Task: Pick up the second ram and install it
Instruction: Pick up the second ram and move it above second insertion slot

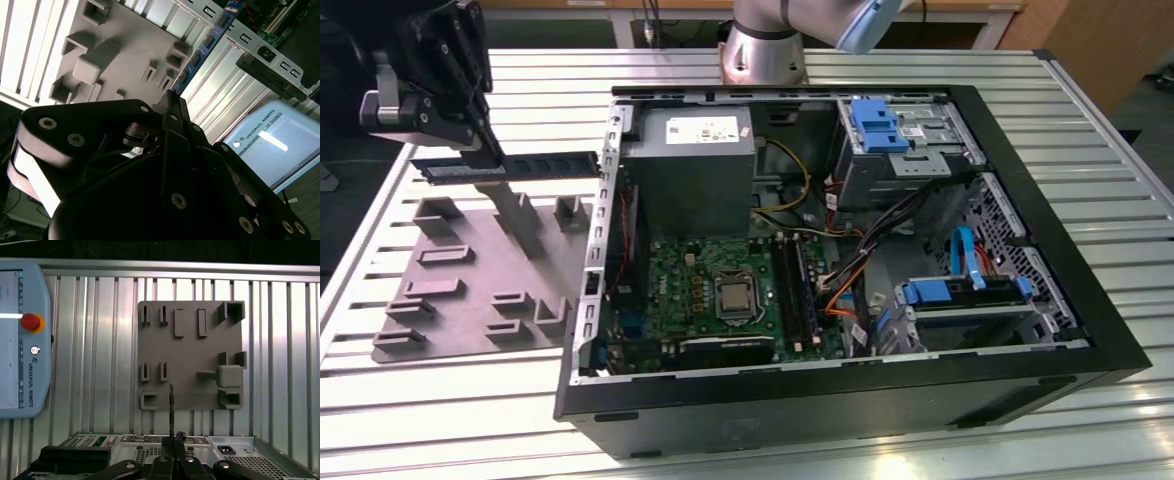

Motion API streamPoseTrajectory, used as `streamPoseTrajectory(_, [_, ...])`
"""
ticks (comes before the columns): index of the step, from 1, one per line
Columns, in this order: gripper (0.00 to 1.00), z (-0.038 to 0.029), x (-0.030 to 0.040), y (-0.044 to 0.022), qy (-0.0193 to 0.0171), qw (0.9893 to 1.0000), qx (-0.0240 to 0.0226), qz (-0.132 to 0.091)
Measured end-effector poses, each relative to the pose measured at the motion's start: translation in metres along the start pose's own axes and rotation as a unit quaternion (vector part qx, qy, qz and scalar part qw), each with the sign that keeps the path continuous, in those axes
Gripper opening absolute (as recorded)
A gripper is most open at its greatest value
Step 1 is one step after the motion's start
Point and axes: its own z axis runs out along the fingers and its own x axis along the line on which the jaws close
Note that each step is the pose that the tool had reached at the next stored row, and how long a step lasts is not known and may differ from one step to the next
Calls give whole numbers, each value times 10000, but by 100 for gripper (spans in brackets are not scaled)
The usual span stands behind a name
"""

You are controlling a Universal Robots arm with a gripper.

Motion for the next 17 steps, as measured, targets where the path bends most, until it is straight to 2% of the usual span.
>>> streamPoseTrajectory(17, [12,-3,1,-77,0,10000,0,0])
